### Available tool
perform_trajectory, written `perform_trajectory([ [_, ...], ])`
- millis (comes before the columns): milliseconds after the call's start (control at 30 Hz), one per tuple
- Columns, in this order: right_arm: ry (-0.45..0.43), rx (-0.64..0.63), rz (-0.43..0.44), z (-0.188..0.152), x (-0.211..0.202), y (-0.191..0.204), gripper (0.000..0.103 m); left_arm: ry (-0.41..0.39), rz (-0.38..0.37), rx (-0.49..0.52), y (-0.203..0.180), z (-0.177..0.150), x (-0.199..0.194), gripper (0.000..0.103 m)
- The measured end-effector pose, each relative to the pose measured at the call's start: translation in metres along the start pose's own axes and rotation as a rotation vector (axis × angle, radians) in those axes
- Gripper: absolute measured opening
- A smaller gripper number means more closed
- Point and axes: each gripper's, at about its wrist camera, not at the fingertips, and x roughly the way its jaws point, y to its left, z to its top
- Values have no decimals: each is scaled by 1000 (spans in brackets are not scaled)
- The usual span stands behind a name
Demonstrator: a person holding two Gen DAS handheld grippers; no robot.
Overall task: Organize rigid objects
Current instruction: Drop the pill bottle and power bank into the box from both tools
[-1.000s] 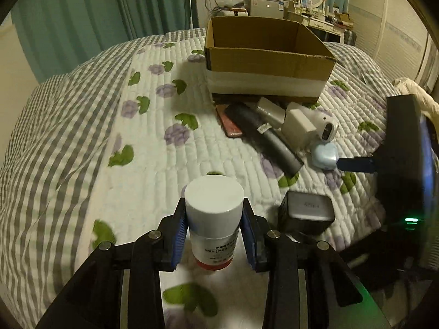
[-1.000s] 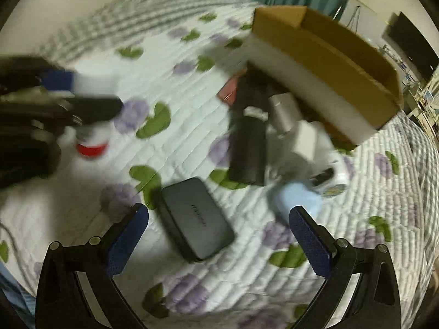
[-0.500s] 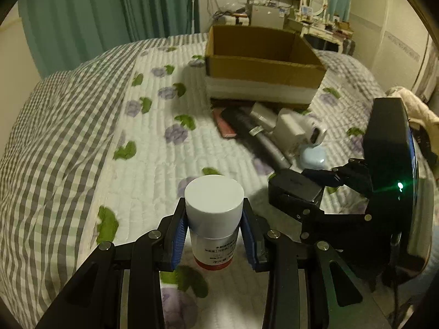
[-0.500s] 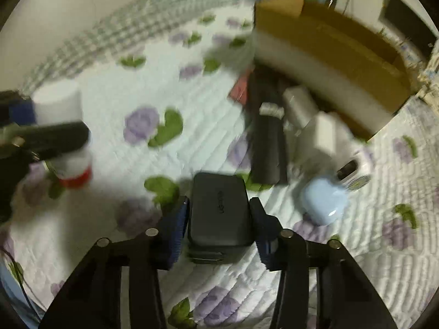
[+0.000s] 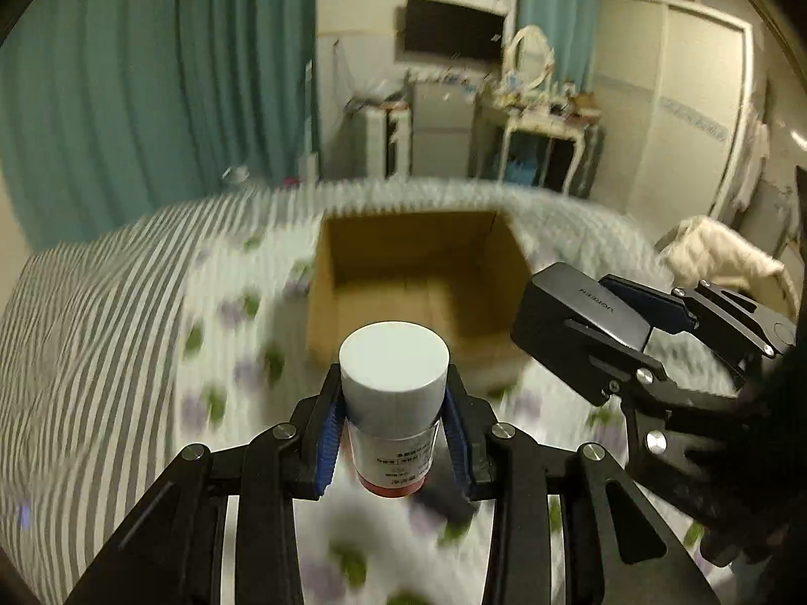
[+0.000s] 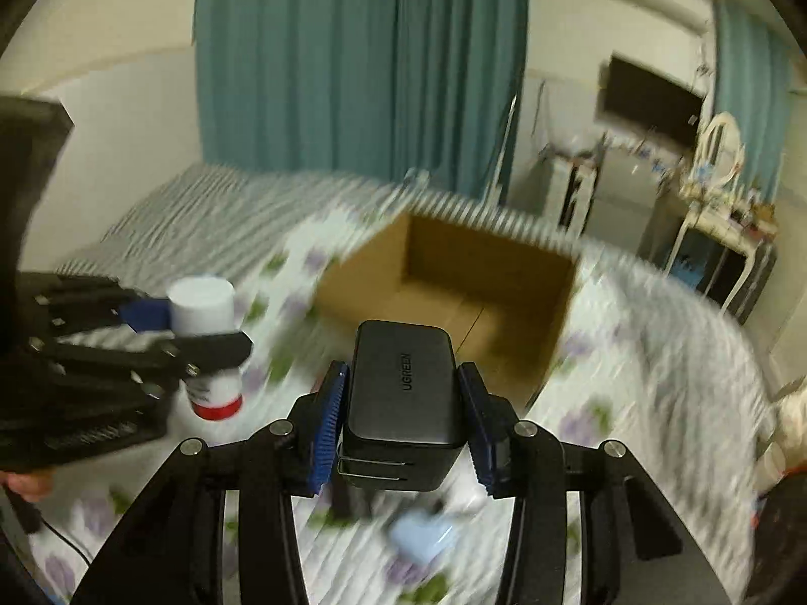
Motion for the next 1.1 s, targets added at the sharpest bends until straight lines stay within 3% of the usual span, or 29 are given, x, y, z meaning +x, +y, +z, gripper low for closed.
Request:
perform_trajectory([
  [133,-58,-48,-70,53,6,-20,43,-4,21,33,-3,54,42,36],
  [233,-78,-52,-99,70,20,-34,43,12,39,42,-2,68,76,36],
  [400,-60,9,-115,70,60,-58,43,71,36,38,-1,63,132,37],
  [500,-29,22,-93,60,79,-66,43,76,18,56,-2,52,147,48],
  [600,-9,27,-74,54,96,-69,43,28,37,82,-4,50,145,65],
  [767,-6,59,-73,52,117,-77,43,10,80,66,2,51,134,66],
  [900,7,93,-72,52,128,-87,43,-33,126,45,15,50,103,66],
  [933,-18,98,-76,56,124,-89,45,-44,133,43,16,50,95,66],
  [1000,-11,98,-123,64,117,-89,71,-78,158,43,18,50,69,70],
  [1100,-22,96,-116,72,88,-81,71,-133,173,26,18,44,29,83],
])
